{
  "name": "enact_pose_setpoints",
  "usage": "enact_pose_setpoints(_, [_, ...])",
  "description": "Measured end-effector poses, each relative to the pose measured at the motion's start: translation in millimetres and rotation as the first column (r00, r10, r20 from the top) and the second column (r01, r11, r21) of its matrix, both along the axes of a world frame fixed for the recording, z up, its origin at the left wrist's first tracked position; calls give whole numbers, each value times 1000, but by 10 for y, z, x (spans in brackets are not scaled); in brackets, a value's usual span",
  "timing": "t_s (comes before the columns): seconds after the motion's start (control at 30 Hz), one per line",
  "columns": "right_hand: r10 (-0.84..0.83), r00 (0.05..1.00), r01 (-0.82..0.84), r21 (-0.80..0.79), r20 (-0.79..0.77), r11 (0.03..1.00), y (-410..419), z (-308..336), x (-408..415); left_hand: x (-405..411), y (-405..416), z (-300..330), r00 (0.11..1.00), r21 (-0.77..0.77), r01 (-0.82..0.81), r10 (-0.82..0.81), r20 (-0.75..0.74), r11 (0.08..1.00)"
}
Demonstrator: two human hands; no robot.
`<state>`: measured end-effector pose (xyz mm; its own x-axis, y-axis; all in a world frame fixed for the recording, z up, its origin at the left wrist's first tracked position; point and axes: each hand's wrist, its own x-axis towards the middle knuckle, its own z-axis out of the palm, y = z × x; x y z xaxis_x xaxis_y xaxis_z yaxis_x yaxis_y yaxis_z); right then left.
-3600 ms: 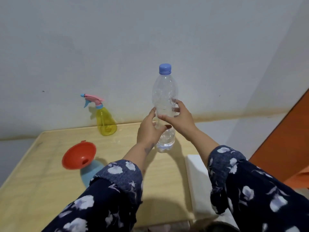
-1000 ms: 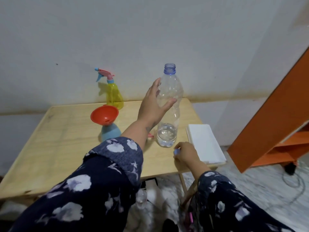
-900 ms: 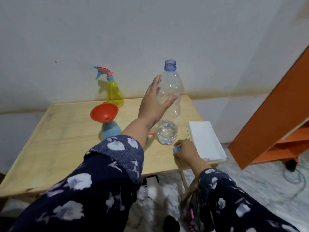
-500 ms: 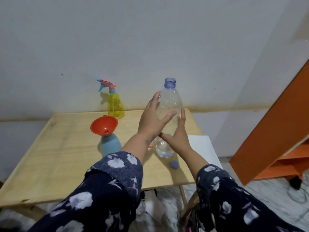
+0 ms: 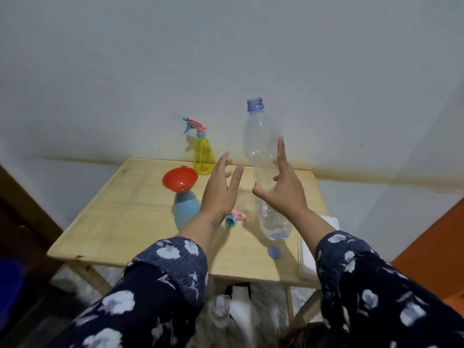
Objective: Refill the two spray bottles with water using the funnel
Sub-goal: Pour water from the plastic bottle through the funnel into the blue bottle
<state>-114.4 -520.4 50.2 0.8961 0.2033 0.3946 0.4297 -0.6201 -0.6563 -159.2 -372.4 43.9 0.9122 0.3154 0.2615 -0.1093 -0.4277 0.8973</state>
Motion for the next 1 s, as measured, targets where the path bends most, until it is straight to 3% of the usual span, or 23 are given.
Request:
enact_pose_setpoints(0.17, [150, 988, -153, -241, -31, 958, -53, 219, -82, -437, 338, -619, 955, -9, -186, 179, -238, 983])
enact_pose_setpoints(0.37, [248, 952, -307, -543, -181, 781, -8, 341, -124, -712, 935, -824, 825, 127, -337, 358, -437, 933])
enact_pose_setpoints(0.6, [194, 941, -334, -667, -278, 666, 185, 392, -212, -431, 1185, -802, 860, 122, -312, 335, -386, 942])
enact_pose_setpoints(1.0, [38, 963, -246, -807, -269, 537, 434, 453, -478, -101, 1447, -1006, 942, 35, -91, 98, -320, 995])
